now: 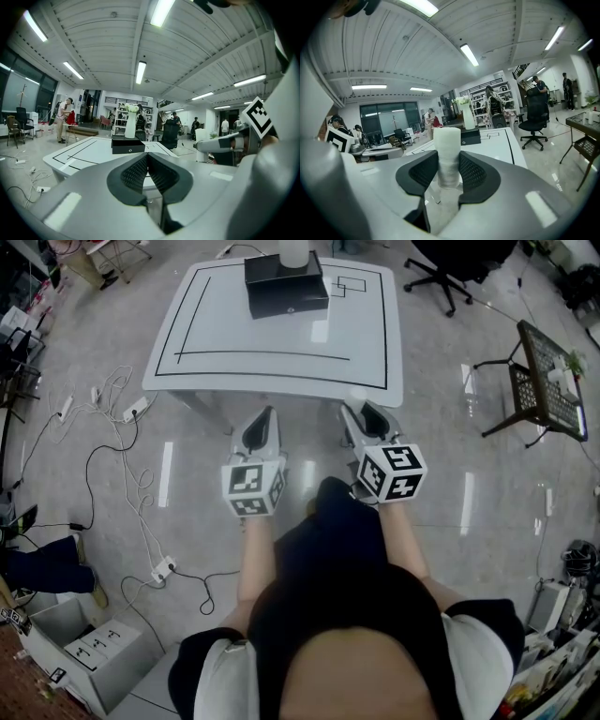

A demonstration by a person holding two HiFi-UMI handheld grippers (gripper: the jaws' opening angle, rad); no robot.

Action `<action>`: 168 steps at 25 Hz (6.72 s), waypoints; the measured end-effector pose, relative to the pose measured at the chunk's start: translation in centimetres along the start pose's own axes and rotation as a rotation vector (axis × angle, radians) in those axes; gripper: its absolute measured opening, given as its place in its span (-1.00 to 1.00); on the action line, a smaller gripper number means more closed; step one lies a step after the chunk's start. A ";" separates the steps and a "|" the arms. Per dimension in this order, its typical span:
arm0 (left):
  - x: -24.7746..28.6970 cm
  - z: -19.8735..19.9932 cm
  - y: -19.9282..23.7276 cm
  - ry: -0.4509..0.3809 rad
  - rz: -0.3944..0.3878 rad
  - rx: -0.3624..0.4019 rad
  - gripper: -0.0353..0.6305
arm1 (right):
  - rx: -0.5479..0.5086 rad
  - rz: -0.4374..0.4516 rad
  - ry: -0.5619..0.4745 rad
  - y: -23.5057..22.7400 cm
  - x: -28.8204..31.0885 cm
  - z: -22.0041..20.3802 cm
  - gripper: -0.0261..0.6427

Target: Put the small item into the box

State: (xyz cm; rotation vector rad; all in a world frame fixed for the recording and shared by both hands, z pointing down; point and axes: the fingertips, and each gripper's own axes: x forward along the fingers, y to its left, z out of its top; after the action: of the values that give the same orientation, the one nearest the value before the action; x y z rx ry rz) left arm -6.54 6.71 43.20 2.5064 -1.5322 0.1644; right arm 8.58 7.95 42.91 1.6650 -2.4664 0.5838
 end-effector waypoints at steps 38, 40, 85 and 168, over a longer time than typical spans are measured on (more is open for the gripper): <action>9.2 1.9 4.5 0.014 0.023 -0.015 -0.86 | 0.005 0.017 0.032 -3.8 9.0 3.6 -0.50; 10.2 2.0 4.7 0.017 0.023 -0.016 -0.86 | 0.003 0.017 0.033 -4.2 9.8 4.0 -0.50; 23.7 4.3 11.4 0.033 0.056 -0.002 -0.86 | -0.004 0.097 0.059 -8.6 24.6 8.7 -0.50; 33.7 4.5 17.7 0.144 -0.171 -0.028 -0.86 | -0.029 -0.037 0.076 -8.4 35.3 12.6 -0.50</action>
State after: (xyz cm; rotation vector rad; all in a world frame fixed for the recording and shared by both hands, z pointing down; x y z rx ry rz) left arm -6.95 -31.39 47.47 2.5278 -1.2507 0.2889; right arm 3.93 -30.12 44.04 1.6427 -2.3750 0.5918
